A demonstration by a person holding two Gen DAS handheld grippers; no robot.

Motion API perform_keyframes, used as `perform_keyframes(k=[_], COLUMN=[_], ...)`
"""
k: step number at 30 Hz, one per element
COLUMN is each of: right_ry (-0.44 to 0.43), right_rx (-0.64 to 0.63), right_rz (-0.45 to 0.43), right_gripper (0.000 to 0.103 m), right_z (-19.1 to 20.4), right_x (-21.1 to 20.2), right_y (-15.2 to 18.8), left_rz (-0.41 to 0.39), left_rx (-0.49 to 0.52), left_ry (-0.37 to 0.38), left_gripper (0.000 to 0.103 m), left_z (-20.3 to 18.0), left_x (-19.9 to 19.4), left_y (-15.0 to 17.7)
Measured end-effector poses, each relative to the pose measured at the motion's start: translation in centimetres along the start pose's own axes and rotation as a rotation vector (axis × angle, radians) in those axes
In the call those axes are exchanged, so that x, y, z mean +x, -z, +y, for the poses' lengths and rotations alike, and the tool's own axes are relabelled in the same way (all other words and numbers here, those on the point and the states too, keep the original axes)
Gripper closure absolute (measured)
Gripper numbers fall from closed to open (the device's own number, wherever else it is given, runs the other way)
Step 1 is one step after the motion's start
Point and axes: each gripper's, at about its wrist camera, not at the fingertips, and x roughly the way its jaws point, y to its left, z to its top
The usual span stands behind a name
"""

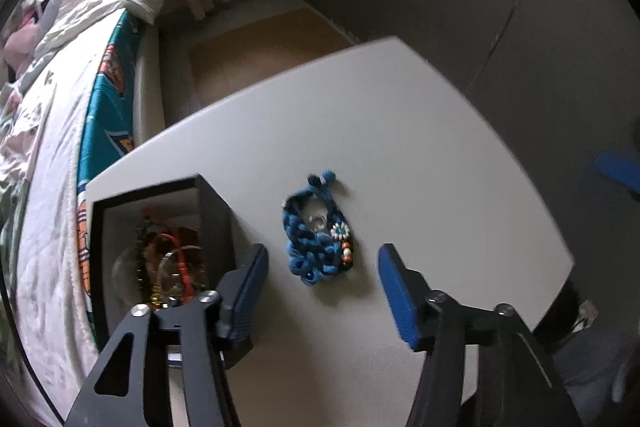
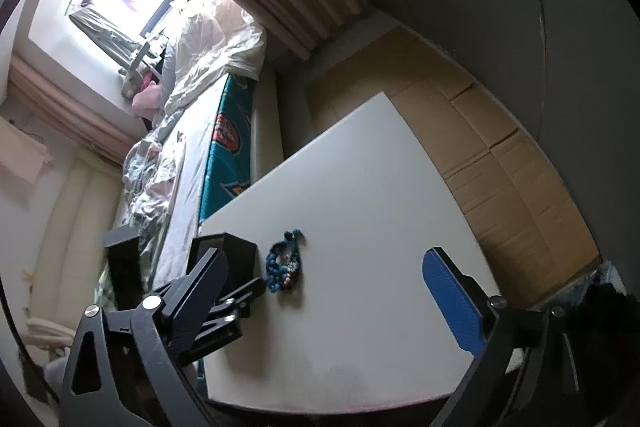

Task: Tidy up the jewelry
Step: 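Move the left gripper to the blue knotted cord bracelet, then grasp the blue cord bracelet with the left gripper and lift it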

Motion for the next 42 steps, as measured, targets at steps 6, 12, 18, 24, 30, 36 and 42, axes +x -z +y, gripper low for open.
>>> perform_keyframes(k=[6,12,18,24,30,36,42], right_ry=[0.010,0.012,0.014,0.017,0.039,0.081,0.124], right_rx=[0.026,0.059,0.083,0.092,0.038,-0.071,-0.109], right_rz=[0.020,0.023,0.007,0.005,0.011,0.057,0.103], right_gripper=[0.000,0.000,0.000,0.000,0.000,0.000,0.008], right_z=[-1.0,-1.6,-1.9,-1.5,0.4,3.0,4.6], right_x=[0.3,0.5,0.6,1.5,3.0,5.7,8.4], right_y=[-0.1,-0.2,-0.3,-0.1,0.2,0.6,1.0], left_rz=[0.067,0.075,0.046,-0.020,-0.106,-0.149,-0.183], left_rx=[0.041,0.097,0.057,-0.016,-0.102,-0.158,-0.211], left_ry=[-0.048,-0.142,-0.099,-0.018,0.048,0.102,0.130], left_gripper=[0.060,0.063,0.083,0.085,0.085,0.085,0.085], left_z=[-0.8,-1.2,-0.6,0.7,2.6,4.6,7.1], left_x=[2.8,4.4,4.1,1.9,-1.0,-2.8,-4.3], left_y=[0.3,0.3,0.0,-0.7,-1.2,-1.3,-1.0])
